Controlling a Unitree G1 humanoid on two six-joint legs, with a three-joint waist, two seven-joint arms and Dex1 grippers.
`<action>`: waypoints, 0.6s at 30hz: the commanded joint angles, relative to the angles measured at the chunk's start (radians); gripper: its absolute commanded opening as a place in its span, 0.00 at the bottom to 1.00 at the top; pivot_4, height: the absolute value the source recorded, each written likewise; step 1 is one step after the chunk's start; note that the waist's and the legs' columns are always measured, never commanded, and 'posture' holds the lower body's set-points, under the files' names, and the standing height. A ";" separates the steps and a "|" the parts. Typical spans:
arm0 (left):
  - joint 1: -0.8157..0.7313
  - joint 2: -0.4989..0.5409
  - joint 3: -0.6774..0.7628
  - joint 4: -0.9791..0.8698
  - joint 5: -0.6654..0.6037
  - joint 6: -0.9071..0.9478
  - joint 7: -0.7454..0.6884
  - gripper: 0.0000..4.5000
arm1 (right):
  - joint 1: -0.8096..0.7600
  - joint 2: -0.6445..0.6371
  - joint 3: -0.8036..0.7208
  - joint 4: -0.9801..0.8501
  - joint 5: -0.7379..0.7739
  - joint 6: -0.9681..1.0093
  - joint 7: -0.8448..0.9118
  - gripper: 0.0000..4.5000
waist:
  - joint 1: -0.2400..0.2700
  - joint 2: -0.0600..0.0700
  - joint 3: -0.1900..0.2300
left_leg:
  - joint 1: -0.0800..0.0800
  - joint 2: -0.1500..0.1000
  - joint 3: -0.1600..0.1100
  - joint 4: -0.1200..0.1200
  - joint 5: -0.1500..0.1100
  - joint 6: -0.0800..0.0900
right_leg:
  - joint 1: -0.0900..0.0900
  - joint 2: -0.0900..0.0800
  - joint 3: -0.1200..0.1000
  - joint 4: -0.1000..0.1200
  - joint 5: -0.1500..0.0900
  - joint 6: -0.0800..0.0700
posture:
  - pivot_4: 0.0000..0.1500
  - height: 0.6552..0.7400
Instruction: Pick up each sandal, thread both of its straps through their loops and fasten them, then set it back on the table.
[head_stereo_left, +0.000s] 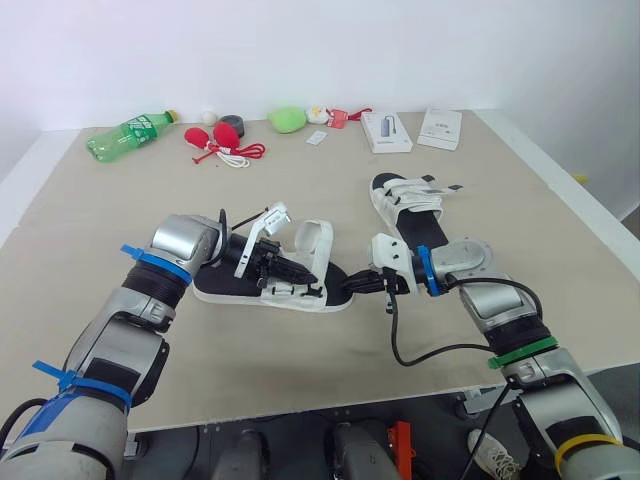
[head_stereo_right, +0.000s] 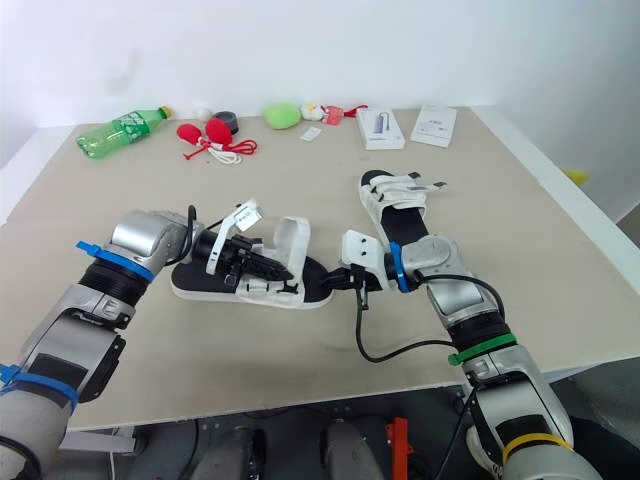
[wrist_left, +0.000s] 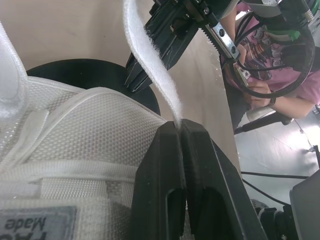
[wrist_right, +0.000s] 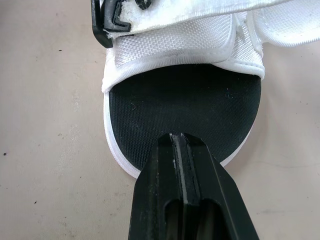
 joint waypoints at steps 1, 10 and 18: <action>0.017 0.031 -0.018 -0.036 0.023 0.004 -0.035 0.03 | 0.009 -0.022 -0.002 0.010 -0.016 0.007 0.004 0.00 | 0.000 0.000 0.000 | 0.000 0.000 0.000 0.000 0.000 0.000 | 0.000 0.000 0.000 0.000 0.000 0.000 | 1.00 1.00; 0.049 0.077 -0.047 -0.109 0.029 0.062 -0.087 0.03 | 0.010 -0.023 0.000 0.011 -0.017 0.003 0.012 0.00 | 0.000 0.000 0.000 | 0.000 0.000 -0.001 -0.001 -0.001 0.000 | 0.000 0.000 0.000 0.000 0.000 0.002 | 1.00 1.00; 0.073 0.076 -0.060 -0.105 0.079 -0.032 -0.062 0.03 | 0.009 -0.023 0.001 0.011 -0.019 0.000 0.015 0.00 | 0.000 0.000 0.000 | 0.000 0.000 -0.001 -0.002 -0.001 0.000 | 0.000 0.000 0.000 0.000 0.000 0.002 | 1.00 1.00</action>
